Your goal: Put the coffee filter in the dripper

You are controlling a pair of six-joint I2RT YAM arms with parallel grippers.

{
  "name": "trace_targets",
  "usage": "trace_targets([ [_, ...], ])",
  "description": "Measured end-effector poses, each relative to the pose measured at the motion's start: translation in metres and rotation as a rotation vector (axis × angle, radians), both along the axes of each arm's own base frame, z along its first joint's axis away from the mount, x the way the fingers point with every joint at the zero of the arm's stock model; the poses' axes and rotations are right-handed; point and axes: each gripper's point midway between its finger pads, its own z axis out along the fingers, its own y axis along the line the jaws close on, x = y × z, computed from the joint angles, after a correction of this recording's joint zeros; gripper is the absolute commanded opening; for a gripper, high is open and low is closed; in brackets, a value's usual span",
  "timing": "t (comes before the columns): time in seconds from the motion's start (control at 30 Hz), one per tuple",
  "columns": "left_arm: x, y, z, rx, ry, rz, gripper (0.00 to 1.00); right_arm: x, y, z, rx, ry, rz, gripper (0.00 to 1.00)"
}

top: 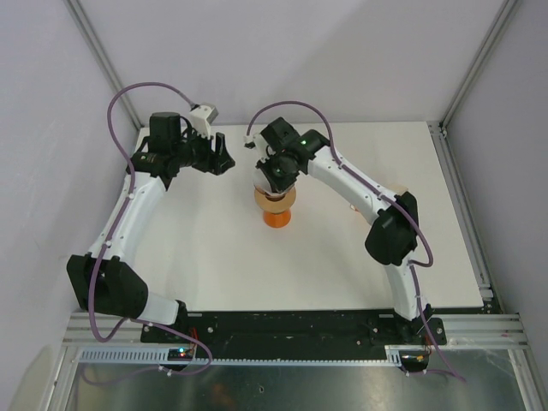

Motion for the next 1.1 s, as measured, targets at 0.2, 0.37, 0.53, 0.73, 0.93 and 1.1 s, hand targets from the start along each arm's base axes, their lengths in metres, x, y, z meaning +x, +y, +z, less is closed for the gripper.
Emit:
trace_targets([
  [0.2, 0.000, 0.000, 0.000, -0.002, 0.001, -0.002, 0.69, -0.003, 0.001, -0.011, -0.040, 0.002, 0.003, 0.00],
  [0.37, 0.000, 0.000, 0.000, -0.004, 0.001, -0.004, 0.69, -0.002, 0.003, -0.024, -0.077, 0.005, 0.000, 0.00],
  [0.53, 0.000, 0.000, 0.000, -0.004, 0.000, -0.004, 0.69, -0.002, 0.002, -0.032, -0.098, 0.011, -0.004, 0.00],
  [0.73, -0.001, -0.001, 0.001, -0.007, 0.001, -0.009, 0.69, 0.000, 0.004, -0.023, -0.089, -0.004, -0.006, 0.00],
  [0.93, -0.002, -0.003, 0.001, -0.015, 0.002, -0.021, 0.69, 0.006, 0.008, -0.008, -0.072, -0.049, -0.014, 0.00],
  [1.1, -0.002, -0.004, 0.001, -0.018, 0.003, -0.024, 0.69, 0.005, 0.004, -0.007, -0.098, -0.066, -0.024, 0.01],
])
